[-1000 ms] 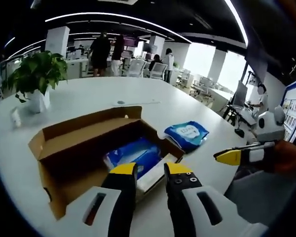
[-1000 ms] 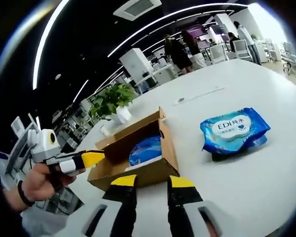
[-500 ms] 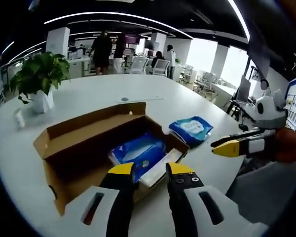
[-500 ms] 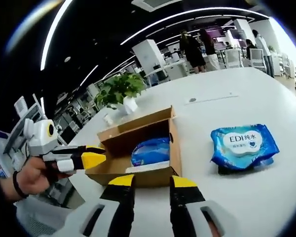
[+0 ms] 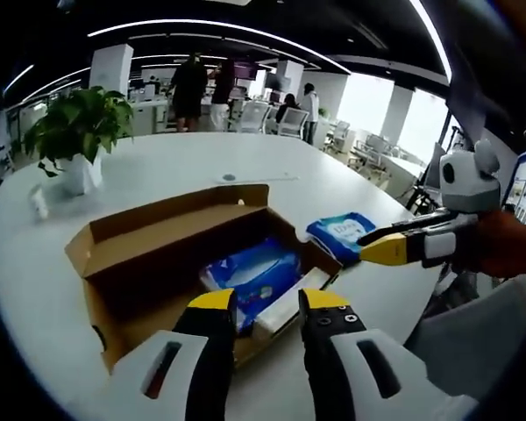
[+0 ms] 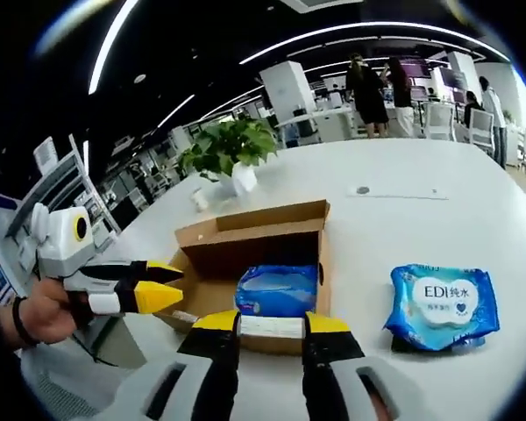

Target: Operate the shoe box by opening the lid, removing the specified soft item, and placing it in the target area until the item is outside and the box remains undamaged.

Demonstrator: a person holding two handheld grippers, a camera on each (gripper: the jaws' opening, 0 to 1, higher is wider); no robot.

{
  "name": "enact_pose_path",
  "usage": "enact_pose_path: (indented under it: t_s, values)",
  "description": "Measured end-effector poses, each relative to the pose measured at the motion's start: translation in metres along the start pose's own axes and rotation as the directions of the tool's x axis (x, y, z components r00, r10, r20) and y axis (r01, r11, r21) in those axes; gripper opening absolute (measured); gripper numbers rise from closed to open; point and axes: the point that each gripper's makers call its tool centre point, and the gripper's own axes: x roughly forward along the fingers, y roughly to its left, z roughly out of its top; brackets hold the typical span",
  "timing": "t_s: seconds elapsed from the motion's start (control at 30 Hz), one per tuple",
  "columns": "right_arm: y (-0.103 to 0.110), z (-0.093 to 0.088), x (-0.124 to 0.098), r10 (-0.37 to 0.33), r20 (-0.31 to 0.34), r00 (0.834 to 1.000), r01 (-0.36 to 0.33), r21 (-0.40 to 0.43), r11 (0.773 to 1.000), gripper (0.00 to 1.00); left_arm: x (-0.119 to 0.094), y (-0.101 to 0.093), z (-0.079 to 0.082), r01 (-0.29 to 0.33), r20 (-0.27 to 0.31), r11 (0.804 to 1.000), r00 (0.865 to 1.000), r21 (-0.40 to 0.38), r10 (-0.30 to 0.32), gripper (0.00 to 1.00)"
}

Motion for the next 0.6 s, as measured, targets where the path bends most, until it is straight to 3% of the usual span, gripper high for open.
enact_pose_path:
  t_s: [0.47, 0.6]
  values:
    - [0.007, 0.031, 0.03, 0.054, -0.037, 0.998, -0.057, -0.099, 0.993, 0.25, -0.004, 0.002, 0.002, -0.004, 0.009, 1.0, 1.0, -0.014, 0.004, 0.3]
    - [0.012, 0.032, 0.042, 0.069, -0.094, 0.993, -0.086, -0.198, 0.976, 0.29, -0.006, 0.003, 0.001, -0.009, 0.009, 1.0, 1.0, -0.021, 0.009, 0.3]
